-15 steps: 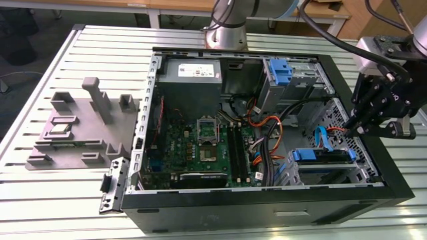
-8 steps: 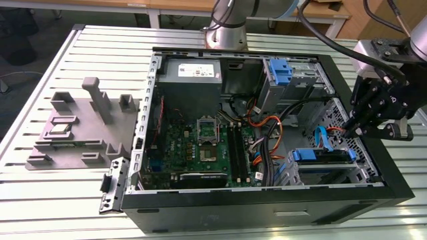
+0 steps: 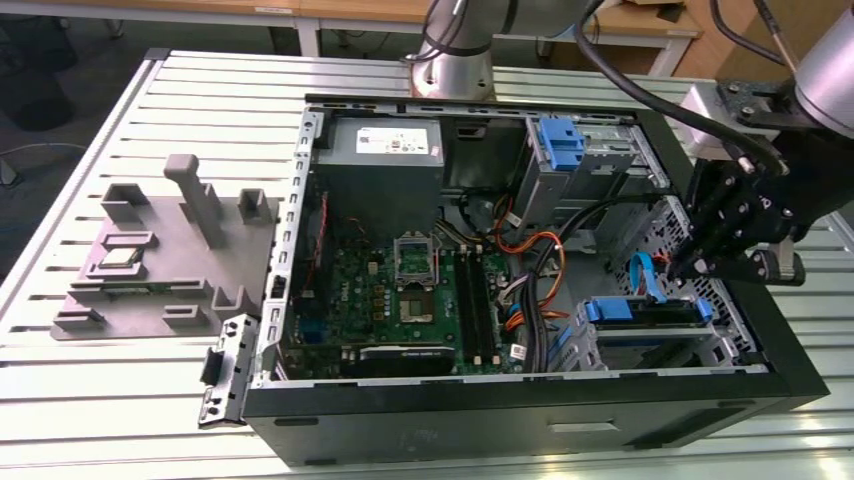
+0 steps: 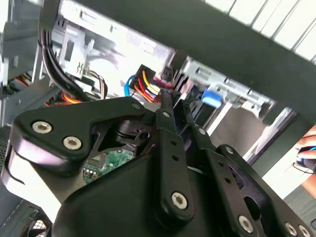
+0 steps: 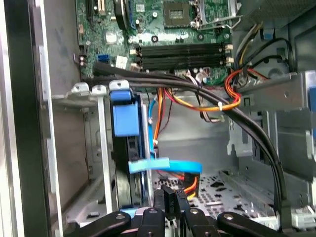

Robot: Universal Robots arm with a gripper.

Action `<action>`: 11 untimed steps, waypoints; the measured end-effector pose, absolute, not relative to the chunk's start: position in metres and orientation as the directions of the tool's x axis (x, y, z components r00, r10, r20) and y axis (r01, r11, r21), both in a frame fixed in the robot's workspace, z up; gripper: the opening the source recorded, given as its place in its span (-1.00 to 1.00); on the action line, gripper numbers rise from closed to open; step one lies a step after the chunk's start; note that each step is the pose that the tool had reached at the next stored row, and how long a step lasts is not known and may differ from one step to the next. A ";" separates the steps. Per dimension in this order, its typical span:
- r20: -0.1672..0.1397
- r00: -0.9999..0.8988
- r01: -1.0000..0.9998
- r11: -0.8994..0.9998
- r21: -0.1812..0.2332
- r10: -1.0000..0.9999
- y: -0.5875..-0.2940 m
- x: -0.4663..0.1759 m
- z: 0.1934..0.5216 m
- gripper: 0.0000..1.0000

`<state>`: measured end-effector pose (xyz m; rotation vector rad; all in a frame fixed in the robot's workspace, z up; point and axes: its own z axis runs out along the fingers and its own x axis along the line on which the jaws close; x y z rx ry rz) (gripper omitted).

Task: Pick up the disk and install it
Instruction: 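Insert the second disk wire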

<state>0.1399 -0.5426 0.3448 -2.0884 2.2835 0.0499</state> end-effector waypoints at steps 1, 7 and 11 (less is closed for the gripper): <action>-0.056 -0.089 -0.996 0.089 -0.010 -0.994 -0.543 0.137 0.345 -0.53; -0.056 -0.088 -0.996 0.089 -0.012 -0.994 -0.543 0.133 0.345 -0.53; -0.056 -0.088 -0.996 0.089 -0.012 -0.994 -0.543 0.133 0.345 -0.53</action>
